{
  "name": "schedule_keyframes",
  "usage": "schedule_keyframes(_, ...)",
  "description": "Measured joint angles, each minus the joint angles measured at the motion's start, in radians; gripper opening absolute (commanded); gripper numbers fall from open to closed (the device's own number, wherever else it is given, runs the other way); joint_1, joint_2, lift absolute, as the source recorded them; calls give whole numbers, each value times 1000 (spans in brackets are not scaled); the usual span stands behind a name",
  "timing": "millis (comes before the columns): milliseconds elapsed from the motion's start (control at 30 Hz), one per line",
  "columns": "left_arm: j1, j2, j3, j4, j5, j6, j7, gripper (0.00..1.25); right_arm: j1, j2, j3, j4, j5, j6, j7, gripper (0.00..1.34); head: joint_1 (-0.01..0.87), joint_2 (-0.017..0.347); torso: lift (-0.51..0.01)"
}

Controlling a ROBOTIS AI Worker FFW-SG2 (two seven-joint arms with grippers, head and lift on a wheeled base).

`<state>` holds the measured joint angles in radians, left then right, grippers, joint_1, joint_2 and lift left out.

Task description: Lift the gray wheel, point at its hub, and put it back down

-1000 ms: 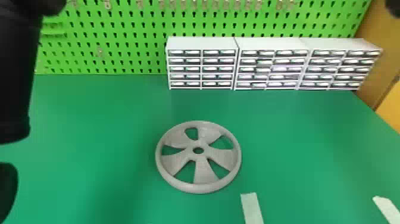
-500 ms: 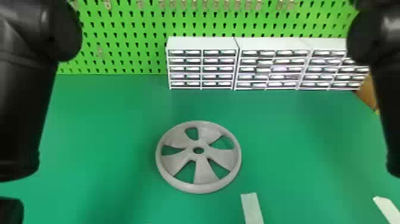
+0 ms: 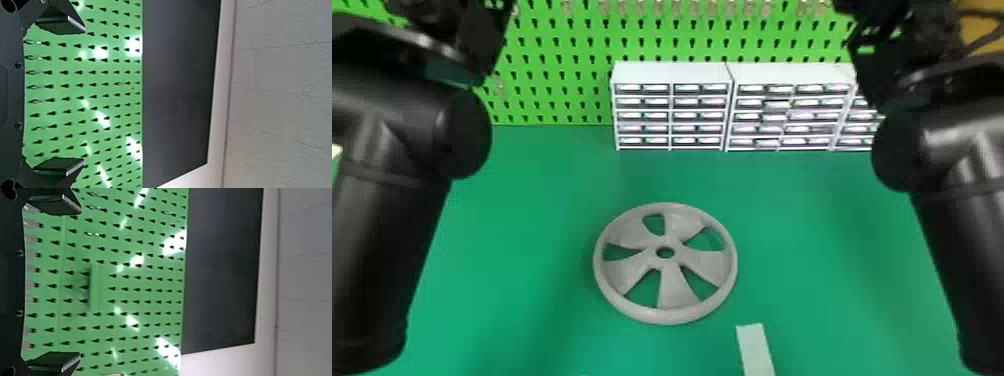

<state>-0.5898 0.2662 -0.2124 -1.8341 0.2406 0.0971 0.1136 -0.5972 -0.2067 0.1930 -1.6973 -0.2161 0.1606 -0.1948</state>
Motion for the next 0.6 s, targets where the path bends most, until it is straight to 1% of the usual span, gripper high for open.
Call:
schedule_keyframes(200, 64, 0, -6, -14, -26, 10, 0, 1155, 65, 18, 4, 0, -3, 1, 1, 1324, 692, 48, -88)
schedule_keyframes(433, 133, -2, -6, -21, -75, 7, 12, 1158, 135, 41, 22, -2, 33, 26, 3, 1324, 692, 48, -88)
schedule_keyframes(600, 184, -10, -5, -22, -116, -2, 19, 1158, 183, 61, 33, -2, 59, 34, 3, 1324, 692, 48, -88)
